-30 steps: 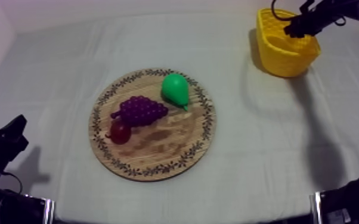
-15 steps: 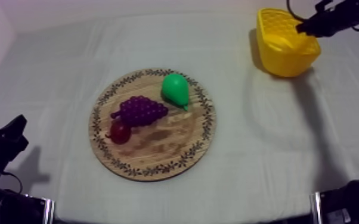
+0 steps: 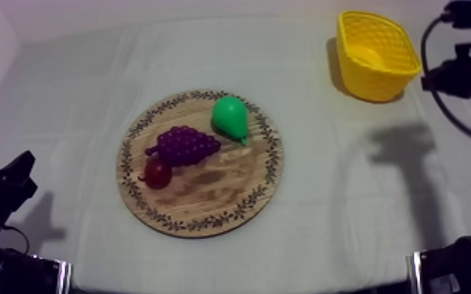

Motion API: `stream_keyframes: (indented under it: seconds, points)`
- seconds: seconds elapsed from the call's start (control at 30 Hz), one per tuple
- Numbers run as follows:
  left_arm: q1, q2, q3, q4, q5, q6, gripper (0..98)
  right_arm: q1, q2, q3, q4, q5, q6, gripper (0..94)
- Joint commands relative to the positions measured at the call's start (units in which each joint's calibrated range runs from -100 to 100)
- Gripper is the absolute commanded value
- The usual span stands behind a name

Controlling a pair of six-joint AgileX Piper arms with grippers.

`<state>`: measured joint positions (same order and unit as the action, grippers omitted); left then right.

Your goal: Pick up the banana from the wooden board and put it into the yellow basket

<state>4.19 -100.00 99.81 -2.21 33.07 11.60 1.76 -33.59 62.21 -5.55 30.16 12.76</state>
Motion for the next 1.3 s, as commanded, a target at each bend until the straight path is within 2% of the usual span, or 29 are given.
stream_keyframes:
  seconds: [0.0,0.17,0.43,0.7,0.97,1.13,1.2,1.27]
  points:
    - [-0.02,0.00,-0.03,0.04,-0.01,0.00,0.1,-0.16,-12.51,10.97,0.01,-0.28,-0.15,0.8]
    - [-0.02,0.00,-0.03,0.04,-0.01,0.00,0.1,-0.44,-23.53,19.41,0.43,0.08,-0.88,0.8]
    - [-0.02,0.00,-0.03,0.04,-0.01,-0.02,0.1,0.40,-37.44,29.39,-0.60,2.62,0.04,0.8]
    - [-0.02,0.00,-0.03,0.04,-0.01,0.00,0.1,0.83,-50.64,35.08,-0.40,8.10,0.12,0.7]
    - [-0.02,0.00,-0.03,0.04,-0.01,0.02,0.1,2.02,-59.81,36.42,3.20,10.76,-5.67,0.7]
    - [-0.02,0.00,-0.03,0.04,-0.01,0.02,0.1,3.12,-61.69,36.32,3.99,11.69,-7.61,0.7]
    - [-0.02,0.00,-0.03,0.04,-0.01,-0.02,0.1,3.69,-61.89,36.44,4.15,11.53,-5.90,0.7]
    - [-0.02,0.00,-0.03,0.04,-0.01,-0.01,0.1,4.16,-62.03,36.96,4.28,9.25,-1.88,0.7]
